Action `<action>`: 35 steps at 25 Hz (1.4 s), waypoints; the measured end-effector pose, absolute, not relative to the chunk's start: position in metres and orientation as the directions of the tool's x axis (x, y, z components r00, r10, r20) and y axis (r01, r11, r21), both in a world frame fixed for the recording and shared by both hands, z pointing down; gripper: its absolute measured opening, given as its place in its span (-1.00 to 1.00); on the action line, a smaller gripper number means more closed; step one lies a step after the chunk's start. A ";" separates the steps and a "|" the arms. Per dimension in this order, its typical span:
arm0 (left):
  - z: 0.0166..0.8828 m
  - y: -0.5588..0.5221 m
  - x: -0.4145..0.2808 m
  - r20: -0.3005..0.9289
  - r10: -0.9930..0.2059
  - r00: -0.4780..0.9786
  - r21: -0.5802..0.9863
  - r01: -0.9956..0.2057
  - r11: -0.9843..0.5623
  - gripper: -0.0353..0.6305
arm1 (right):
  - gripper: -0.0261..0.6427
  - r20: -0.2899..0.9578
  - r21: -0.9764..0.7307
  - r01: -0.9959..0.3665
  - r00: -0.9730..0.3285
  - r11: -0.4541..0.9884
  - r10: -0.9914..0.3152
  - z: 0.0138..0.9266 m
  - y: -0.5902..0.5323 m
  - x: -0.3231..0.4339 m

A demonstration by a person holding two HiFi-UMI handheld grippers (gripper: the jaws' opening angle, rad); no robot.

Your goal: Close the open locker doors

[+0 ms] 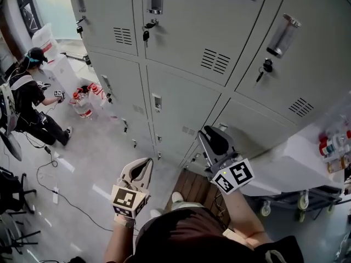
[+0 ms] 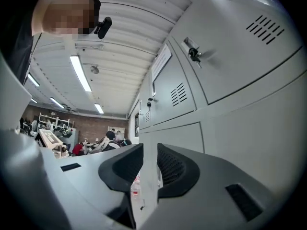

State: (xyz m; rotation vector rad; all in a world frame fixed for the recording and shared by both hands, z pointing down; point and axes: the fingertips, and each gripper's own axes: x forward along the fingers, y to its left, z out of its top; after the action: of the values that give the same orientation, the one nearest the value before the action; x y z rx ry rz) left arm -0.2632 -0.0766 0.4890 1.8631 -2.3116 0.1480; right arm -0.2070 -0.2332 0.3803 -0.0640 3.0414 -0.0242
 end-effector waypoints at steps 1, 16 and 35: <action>0.491 -0.071 -0.264 0.194 -0.958 -0.212 0.026 -0.975 0.222 -0.84 | -0.59 -0.082 -0.022 -0.025 -0.996 0.999 -0.027 0.388 -0.222 -0.209; 0.515 0.007 -0.265 0.203 -0.936 -0.287 0.034 -0.953 0.300 -0.84 | -0.78 0.114 -0.073 0.140 -0.982 0.987 0.148 0.485 -0.100 -0.218; 0.539 0.048 -0.263 0.252 -0.898 -0.360 0.059 -0.921 0.385 -0.84 | -0.77 0.199 -0.105 0.247 -0.944 0.963 0.264 0.524 -0.041 -0.215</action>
State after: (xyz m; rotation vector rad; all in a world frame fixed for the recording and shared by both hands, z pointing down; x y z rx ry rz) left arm -0.2634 0.0482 0.5395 1.6125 -2.4033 0.1344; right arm -0.2146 -0.0413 0.5242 0.4370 3.3235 -0.1323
